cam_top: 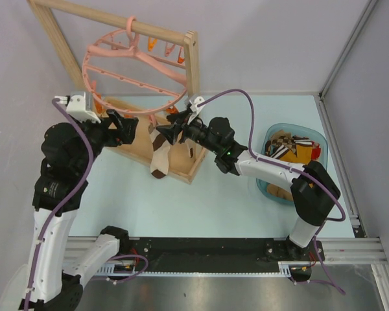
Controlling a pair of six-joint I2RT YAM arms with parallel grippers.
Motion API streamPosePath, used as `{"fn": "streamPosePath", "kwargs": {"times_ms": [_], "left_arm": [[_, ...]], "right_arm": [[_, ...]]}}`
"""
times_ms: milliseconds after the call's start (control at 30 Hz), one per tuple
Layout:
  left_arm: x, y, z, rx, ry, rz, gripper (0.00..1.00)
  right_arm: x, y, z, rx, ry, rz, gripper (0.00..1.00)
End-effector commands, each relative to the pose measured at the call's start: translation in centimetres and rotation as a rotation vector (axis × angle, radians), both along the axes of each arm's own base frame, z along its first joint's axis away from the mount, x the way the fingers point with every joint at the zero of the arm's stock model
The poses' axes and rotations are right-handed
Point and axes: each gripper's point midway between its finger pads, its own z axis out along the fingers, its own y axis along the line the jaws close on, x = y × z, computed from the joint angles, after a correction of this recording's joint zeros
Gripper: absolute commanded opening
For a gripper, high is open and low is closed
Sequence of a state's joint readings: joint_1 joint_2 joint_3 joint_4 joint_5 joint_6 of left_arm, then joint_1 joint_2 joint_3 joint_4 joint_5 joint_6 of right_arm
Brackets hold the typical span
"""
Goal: Clip the socks to the hanger
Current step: Clamp the sock onto the hanger, then open the clamp at the hanger.
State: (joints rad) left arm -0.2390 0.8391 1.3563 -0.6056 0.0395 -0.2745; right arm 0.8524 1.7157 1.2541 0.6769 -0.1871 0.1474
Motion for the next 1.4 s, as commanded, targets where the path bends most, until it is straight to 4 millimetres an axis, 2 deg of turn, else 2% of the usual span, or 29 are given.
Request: {"fn": "streamPosePath", "kwargs": {"times_ms": [0,67,333,500,767,967,1133,1300,1367], "left_arm": [[1.9,0.6,-2.0,0.077,0.009,0.006,0.89],[2.3,0.4,-2.7,0.072,0.012,-0.016,0.88],[3.2,-1.0,-2.8,0.002,0.002,-0.106,0.82],[3.4,-1.8,-2.8,-0.032,0.005,-0.140,0.74],[2.0,-1.5,-2.4,-0.045,0.034,-0.126,0.76],[0.9,-0.3,-1.7,-0.029,0.043,-0.065,0.76],[0.3,-1.3,-1.2,-0.047,0.041,-0.116,0.74],[1.1,-2.3,-1.9,-0.075,0.059,-0.157,0.73],[1.8,-2.0,-2.5,-0.076,0.067,-0.132,0.74]], "right_arm": [[0.3,-1.5,4.6,0.057,-0.066,-0.050,0.63],[0.4,-1.7,4.5,0.050,-0.062,-0.052,0.63],[0.6,-2.1,4.4,0.031,-0.057,-0.050,0.64],[0.4,-2.2,4.6,0.032,-0.061,-0.049,0.64],[0.4,-2.3,4.4,0.028,-0.059,-0.053,0.64],[0.5,-2.3,4.2,0.025,-0.056,-0.057,0.64],[0.5,-2.5,4.3,0.020,-0.058,-0.063,0.64],[0.4,-2.6,4.4,0.021,-0.059,-0.064,0.64],[0.4,-2.7,4.4,0.021,-0.059,-0.064,0.64]]}}
